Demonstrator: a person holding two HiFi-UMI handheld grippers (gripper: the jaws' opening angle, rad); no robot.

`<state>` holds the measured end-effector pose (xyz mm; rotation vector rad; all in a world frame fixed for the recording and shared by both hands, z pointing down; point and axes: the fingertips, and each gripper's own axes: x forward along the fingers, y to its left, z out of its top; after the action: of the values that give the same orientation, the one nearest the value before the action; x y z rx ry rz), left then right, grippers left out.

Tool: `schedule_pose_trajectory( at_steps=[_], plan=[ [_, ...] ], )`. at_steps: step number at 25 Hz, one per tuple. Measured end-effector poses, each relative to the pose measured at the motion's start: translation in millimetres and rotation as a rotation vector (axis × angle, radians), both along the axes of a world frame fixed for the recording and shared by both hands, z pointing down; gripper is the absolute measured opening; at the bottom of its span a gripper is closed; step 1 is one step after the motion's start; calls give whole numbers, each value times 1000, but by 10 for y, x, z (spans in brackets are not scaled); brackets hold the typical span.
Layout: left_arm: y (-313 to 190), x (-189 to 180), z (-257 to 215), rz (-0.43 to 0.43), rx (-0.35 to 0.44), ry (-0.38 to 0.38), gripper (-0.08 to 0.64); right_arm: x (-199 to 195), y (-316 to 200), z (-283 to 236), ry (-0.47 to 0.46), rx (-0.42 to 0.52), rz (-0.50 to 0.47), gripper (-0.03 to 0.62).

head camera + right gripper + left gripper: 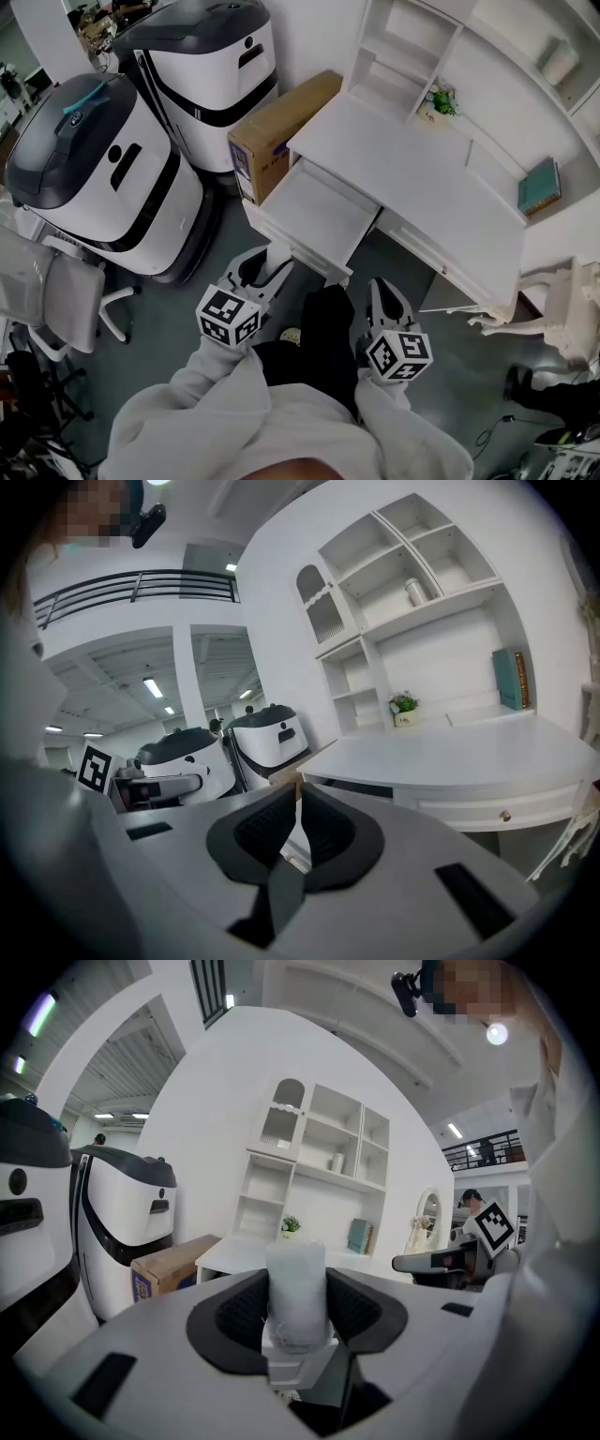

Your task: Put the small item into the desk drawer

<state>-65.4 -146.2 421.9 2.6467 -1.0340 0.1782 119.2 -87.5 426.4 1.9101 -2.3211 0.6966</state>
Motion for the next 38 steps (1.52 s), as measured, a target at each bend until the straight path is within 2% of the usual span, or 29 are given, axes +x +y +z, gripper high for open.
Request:
schedule_pose_trajectory(
  at_steps=[6,13,20,38],
  plan=[
    [-108,13,52,-15,-8,-14,190,25,-124,47,-7,-12,-15,43],
    [-486,34,72,-60,-16,-10,190,99,-644,18,3,-2,-58,43],
    [-895,115,169,-65,-32,-52,190,129,-1051,176,-20,-43,-91,43],
    [-1815,582,498,-10,-128,-92,190,381,-1915,500,-49,-148,-117,43]
  ],
)
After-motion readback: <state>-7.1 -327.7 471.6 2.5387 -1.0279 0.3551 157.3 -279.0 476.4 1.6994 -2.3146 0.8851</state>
